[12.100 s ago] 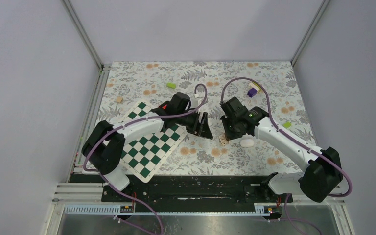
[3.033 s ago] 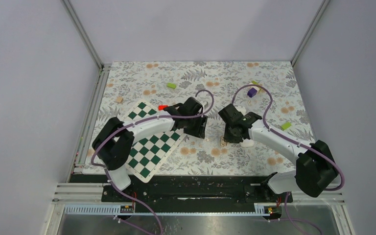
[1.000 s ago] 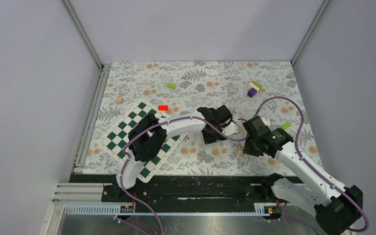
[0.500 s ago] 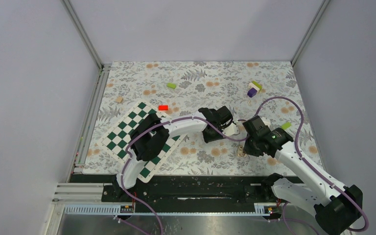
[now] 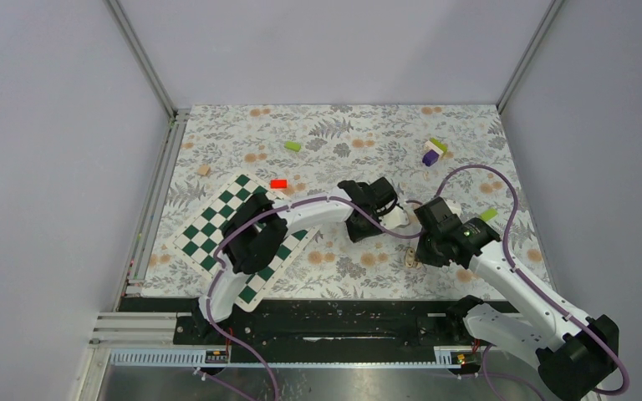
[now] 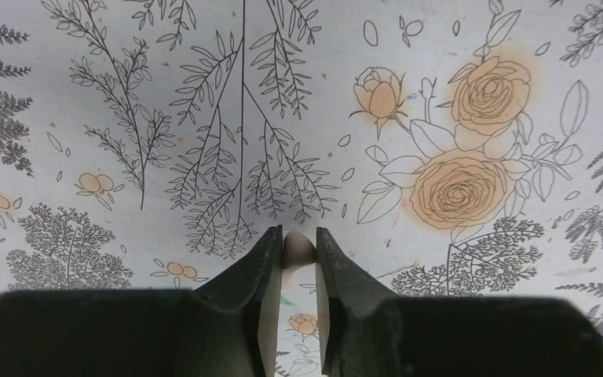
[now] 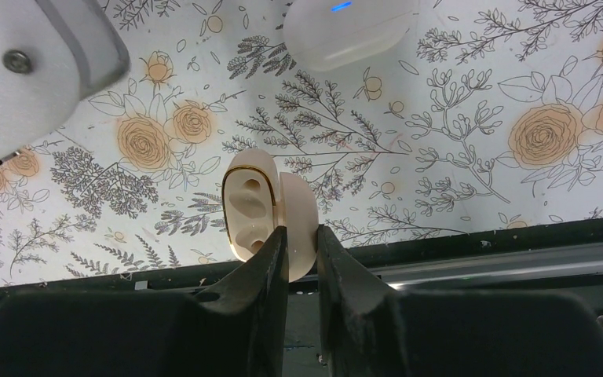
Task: Insert the wireless bluetooth earbuds into the charging case
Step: Adjust the left earbud at the center of the board, then insert the left earbud into the left side groove of the charging case.
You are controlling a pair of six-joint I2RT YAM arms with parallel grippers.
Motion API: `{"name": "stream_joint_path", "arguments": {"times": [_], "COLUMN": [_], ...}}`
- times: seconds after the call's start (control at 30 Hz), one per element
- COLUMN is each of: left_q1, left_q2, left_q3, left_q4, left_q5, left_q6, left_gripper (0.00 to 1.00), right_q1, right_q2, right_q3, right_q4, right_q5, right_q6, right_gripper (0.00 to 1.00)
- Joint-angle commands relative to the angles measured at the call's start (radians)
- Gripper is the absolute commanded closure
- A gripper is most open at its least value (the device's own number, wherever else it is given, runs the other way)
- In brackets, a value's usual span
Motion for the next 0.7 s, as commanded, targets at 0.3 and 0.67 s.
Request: {"name": "stream_joint_path", "arguments": {"times": [0.3,0.67], "left_q1": [0.118,0.238], "left_q2": [-0.133,-0.433], "left_q3": [0.056,-0.172], "left_q4": [-0.001,0.379], "left_q5": [0.214,0.392], "left_q6": [-0.161,-0.398], "left_gripper": [1.00,1.00], "right_q1": [-0.003,-0.003], "right_q2": [-0.013,0.054], "right_q3": [0.037,0.109], "right_q4": [0.031,0.090], "right_q5": [-0.017,-0.081], "right_q6": [-0.018,-0.027], "right_gripper": [1.00,1.00]}}
